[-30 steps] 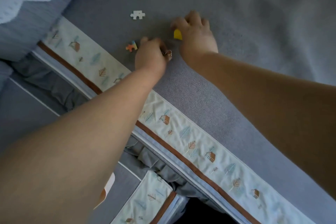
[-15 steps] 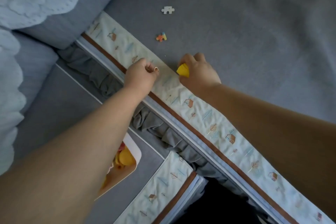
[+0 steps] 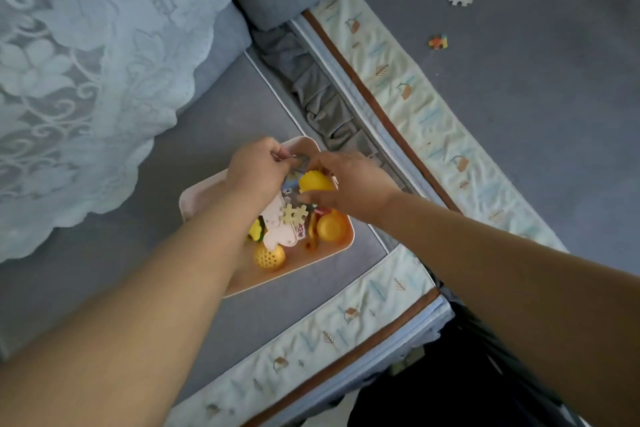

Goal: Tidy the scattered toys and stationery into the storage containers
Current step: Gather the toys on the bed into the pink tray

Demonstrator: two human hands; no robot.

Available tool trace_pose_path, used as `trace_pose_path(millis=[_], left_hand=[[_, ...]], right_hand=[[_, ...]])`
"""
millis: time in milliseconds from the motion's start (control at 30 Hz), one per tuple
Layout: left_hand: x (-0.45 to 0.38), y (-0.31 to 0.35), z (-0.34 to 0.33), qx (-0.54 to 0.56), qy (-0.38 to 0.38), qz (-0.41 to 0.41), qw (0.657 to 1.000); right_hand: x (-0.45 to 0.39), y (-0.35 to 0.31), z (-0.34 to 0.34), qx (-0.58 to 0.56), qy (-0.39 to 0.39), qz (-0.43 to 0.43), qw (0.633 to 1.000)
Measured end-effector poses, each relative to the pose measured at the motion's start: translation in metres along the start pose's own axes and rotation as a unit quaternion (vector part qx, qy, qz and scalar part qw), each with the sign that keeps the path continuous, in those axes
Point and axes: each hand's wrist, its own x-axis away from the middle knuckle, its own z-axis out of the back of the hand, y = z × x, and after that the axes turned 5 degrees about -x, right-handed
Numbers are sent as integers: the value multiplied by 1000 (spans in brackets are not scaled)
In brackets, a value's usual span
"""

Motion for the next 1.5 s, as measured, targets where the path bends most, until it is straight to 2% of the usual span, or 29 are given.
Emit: trace_pose_path(millis=[133,333,700,934,1134,1300,1400,1500], left_hand=[[4,-4,-2,24,16,-1,1000],[-17,40,-8,24,15,-47,999],[-111,192,-64,33,-45,-130,990],[-164,257,-106,1,-42,-200,979],[-178,261,-127,-35,-38,-174,983],[-187,260,-122,-22,-72,-176,981],[-194,258,-117,-27,-94,-190,977],[-198,257,-113,27,-125,-181,975]], right_hand=[[0,7,-2,9,19,-18,1000],[-19,51,34,-8,66,-72,995],[-80,174,158,-34,186,-182,965],[-137,206,203,-86,255,-175,947],[-161,219,216,-32,272,-205,940],[-168,215,220,-11,222,-231,947],[-157,210,217,-24,198,-219,955],[-135,209,206,-49,187,-210,958]])
